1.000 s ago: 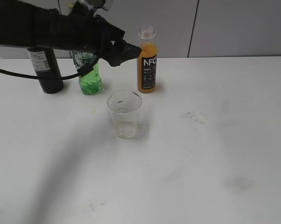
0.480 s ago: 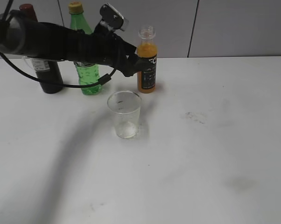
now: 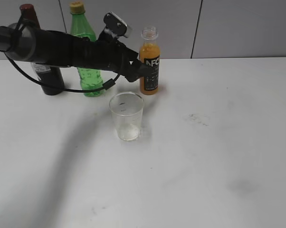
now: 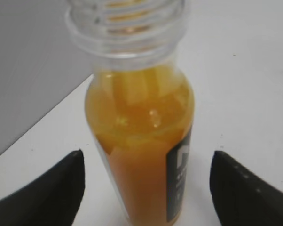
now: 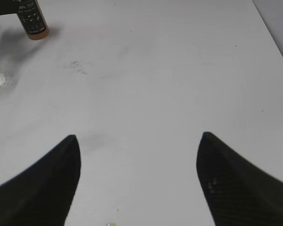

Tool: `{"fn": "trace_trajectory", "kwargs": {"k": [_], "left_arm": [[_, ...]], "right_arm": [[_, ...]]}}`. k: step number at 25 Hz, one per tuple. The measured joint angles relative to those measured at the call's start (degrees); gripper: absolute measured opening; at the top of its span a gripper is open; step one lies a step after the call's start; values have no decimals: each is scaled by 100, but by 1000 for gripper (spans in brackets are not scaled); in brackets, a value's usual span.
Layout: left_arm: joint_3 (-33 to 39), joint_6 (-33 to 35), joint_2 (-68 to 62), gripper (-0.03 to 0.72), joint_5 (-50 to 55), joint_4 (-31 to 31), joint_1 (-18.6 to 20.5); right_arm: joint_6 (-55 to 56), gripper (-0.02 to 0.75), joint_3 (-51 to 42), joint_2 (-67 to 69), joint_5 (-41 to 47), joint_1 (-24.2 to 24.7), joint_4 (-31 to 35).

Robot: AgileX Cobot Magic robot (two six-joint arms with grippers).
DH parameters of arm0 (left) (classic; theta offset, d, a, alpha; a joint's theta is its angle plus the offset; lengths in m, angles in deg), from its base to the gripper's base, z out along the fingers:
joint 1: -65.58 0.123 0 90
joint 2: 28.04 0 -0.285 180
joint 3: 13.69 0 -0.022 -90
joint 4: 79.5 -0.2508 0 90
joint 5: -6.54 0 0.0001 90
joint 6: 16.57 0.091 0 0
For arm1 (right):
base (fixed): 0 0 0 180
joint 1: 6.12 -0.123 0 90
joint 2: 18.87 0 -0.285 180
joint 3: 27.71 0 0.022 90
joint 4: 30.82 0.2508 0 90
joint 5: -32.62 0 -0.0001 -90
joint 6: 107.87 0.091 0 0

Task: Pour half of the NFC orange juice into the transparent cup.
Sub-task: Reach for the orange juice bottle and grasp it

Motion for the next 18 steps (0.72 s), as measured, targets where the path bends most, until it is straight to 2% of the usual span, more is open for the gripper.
{"fn": "trace_trajectory", "kwargs": {"k": [9,18], "left_arm": [[-17,-4,-113,625,20,6,0],[-492,-349,-381,597,94,20,0]], "right_arm": [[0,590,0,0,0,0,0],[0,590,0,0,0,0,0]]}}
